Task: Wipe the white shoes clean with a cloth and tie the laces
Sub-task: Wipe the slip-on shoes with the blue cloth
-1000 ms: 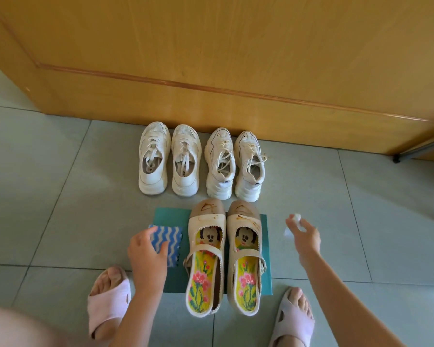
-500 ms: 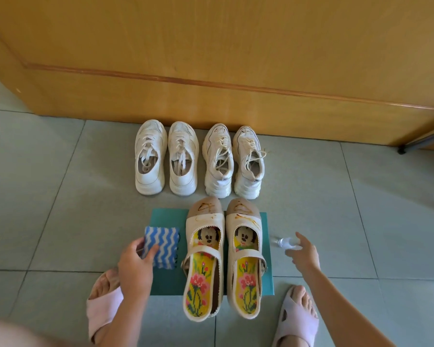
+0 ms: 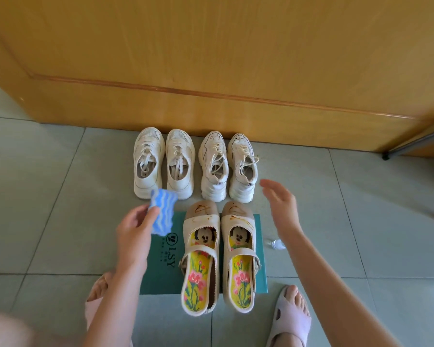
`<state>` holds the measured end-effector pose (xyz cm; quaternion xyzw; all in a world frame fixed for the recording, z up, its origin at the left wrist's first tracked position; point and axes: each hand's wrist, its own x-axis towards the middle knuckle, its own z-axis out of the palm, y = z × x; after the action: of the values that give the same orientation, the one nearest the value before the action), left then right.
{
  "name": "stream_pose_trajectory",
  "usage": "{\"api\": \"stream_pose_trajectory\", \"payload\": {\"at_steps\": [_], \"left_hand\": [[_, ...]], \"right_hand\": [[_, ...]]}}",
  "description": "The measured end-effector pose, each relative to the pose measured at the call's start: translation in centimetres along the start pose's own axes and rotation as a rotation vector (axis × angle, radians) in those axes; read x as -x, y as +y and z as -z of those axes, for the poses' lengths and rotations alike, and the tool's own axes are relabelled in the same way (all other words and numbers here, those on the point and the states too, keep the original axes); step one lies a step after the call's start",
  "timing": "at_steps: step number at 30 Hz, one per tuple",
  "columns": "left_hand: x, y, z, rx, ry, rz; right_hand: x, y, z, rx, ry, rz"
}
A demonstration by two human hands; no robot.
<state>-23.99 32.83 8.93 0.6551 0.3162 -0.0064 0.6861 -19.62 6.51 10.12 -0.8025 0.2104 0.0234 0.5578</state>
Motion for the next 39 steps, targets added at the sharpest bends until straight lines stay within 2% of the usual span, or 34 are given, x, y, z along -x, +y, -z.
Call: {"api": "stream_pose_trajectory", "payload": {"at_steps": [4,7,13,17,19,22,24,29,33,36,39], "left_hand": [[1.6,3.1,-2.4,0.267,-0.288,0.207],[2.8,3.3,-3.7,0.375,-0.355,0.272],[4.1,2.0,-4.7,0.241,-0.331,0.283],[3.8,0.8,-4.5,-0.017,-0.267,0.247],[3.7,0.8,-4.3,0.046,-0.289,0.348],[3.8,1.5,-4.2,0.280,-0.360,0.548],[3.7,1.9,-4.2,0.374,-0.388,0.581],[3.5,1.7,-4.7,0.375,-0.430,0.438],[3.5,1.1,-4.8,0.335,-0.466,0.397],[4.0,0.7,-5.2,0.187,-0.407,0.325],[4.3,0.3,-5.7,0.168,-0.313,0.275]], "right_hand": [[3.0,-3.6,-3.8,-0.087,-0.419,-0.106],[4.3,-3.8,-5.3,-0.332,-0.538,-0.299],[5.0,-2.1,-4.6,-0.580,-0.461,-0.436],[5.0,-2.0,-4.0,-0.595,-0.358,-0.428],[4.9,-2.1,-3.7,-0.550,-0.340,-0.365],[5.0,-2.5,-3.7,-0.446,-0.328,-0.278],[5.2,-2.5,-4.0,-0.367,-0.320,-0.247],[5.8,-1.8,-4.8,-0.201,-0.315,-0.213],[5.9,-1.0,-5.4,-0.131,-0.269,-0.227],[5.7,-0.5,-5.6,-0.164,-0.235,-0.286],[5.5,-0.5,-5.2,-0.304,-0.344,-0.353]]}}
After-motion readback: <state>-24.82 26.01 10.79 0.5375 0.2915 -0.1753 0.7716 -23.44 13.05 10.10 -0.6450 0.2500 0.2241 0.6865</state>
